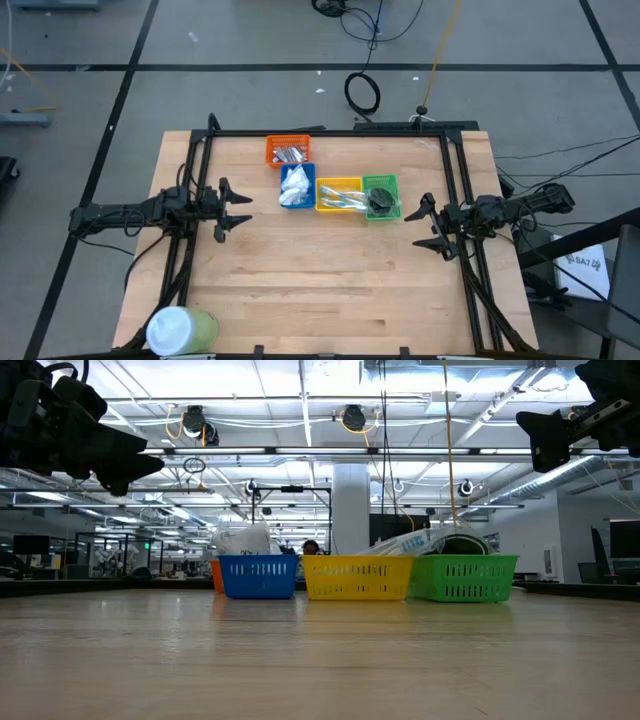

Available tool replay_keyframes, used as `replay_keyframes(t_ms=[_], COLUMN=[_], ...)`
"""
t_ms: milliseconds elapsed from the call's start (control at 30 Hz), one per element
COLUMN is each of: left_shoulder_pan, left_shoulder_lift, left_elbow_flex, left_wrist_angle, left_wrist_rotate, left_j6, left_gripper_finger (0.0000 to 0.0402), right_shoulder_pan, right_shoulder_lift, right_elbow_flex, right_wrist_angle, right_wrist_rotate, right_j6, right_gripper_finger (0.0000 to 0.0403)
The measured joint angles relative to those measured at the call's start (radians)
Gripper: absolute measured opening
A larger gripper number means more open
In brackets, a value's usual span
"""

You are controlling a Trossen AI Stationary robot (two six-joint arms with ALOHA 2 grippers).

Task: Pick & Place Travel size toiletries
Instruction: Return to Home position

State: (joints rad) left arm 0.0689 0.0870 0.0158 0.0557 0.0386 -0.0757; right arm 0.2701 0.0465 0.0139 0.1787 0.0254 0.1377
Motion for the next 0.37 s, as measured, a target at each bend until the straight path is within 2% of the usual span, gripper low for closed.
replay_keyframes(t_ms=[367], left_shoulder_pan=[0.000], left_shoulder_lift=[0.000], left_elbow_flex=[0.000], left_wrist_angle=[0.000], left_wrist_rotate=[0.000], left_j6=[0.000], left_gripper_finger=[0.0239], right_shoulder_pan=[0.000], right_shoulder_lift=[0.000], right_elbow_flex=[0.000], right_wrist_angle=[0.000], right_wrist_rotate=[0.000], right_j6=[0.000], right_gripper_finger=[0.0314])
